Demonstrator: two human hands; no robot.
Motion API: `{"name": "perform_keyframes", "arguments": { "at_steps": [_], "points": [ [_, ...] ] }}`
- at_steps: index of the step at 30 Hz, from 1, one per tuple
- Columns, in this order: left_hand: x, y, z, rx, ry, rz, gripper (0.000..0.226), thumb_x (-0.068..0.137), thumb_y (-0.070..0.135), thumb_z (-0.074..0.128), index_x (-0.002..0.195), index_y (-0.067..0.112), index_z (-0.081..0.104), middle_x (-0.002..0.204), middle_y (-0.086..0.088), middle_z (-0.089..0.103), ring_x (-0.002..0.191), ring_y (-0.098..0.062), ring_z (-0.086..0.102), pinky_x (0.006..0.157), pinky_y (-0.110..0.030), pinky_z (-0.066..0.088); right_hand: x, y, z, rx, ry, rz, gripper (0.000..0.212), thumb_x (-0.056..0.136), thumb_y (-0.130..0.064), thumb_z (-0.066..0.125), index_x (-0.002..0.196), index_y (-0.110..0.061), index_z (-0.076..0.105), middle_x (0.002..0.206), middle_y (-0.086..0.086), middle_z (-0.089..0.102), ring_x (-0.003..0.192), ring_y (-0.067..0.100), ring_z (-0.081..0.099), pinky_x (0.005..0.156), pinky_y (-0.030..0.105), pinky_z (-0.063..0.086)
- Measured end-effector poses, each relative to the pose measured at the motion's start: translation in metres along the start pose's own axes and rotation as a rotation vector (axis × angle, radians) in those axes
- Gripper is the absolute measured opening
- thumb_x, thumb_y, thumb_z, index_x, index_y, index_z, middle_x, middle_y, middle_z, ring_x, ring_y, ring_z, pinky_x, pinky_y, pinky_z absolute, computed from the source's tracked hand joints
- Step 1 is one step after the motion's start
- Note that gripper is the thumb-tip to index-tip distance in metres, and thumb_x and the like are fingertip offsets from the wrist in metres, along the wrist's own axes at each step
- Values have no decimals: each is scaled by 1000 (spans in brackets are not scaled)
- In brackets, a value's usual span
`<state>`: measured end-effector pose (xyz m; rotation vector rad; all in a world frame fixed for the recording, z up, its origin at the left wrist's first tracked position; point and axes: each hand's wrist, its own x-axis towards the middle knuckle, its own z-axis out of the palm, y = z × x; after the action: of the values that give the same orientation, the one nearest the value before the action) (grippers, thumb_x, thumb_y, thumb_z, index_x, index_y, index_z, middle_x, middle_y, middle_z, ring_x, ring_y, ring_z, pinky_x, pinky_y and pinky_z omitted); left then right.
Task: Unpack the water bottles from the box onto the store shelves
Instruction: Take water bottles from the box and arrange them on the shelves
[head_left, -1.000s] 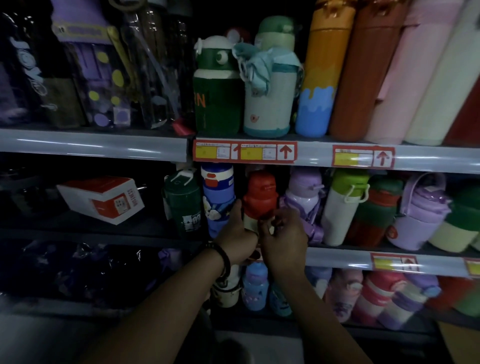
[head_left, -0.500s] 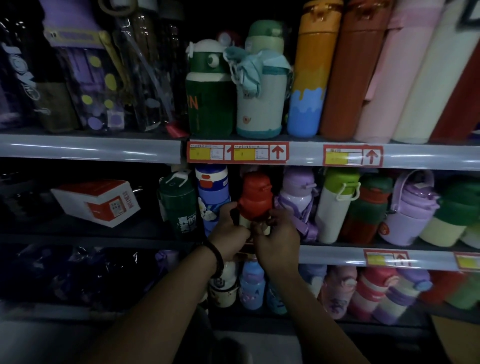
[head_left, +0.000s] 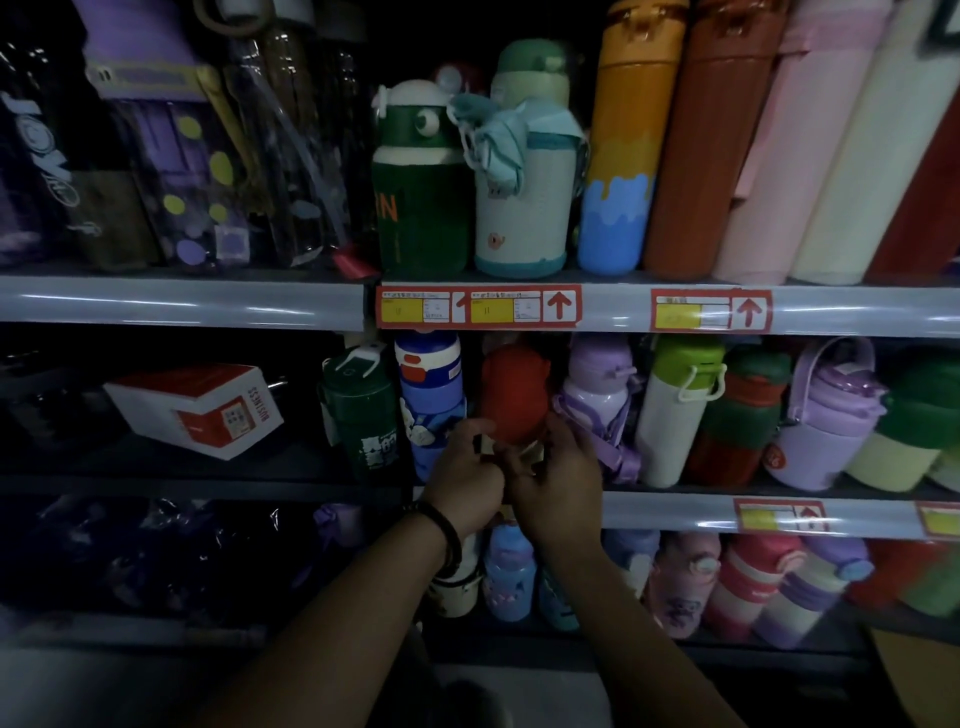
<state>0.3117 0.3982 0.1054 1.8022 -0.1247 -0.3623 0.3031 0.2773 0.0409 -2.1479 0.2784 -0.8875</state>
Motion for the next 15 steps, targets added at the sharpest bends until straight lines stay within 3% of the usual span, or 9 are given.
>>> {"name": "perform_keyframes", "arguments": {
  "at_steps": [4,8,11,15],
  "points": [
    [-1,-2,0,7,-76,36,56,95,-2,50,139,32,57,126,4,67,110,-18,67,93,-46,61,-2,-6,-2,-124,48,34,48,88,-53,64,119,-16,60,118,8,62,106,30,62,73,39,50],
    [2,-4,0,31,-84,61,62,90,-3,51,137,37,59,125,6,70,112,-16,68,96,-47,60,0,-9,-2,-100,69,-8,32,87,-37,74,110,-17,62,116,5,59,96,28,64,67,36,47],
    [5,-7,-2,34,-52,62,56,84,5,57,133,32,59,119,5,70,112,-17,66,101,-49,57,3,-6,-1,-98,77,-14,22,88,-24,77,103,-18,62,110,4,60,91,27,64,65,35,46],
    [11,-12,-7,20,68,33,44,94,0,54,131,24,47,108,6,60,104,-19,64,100,-49,56,10,-3,-2,-102,96,-25,25,83,-8,75,105,-18,66,108,5,65,92,26,67,70,36,49]
  ]
}}
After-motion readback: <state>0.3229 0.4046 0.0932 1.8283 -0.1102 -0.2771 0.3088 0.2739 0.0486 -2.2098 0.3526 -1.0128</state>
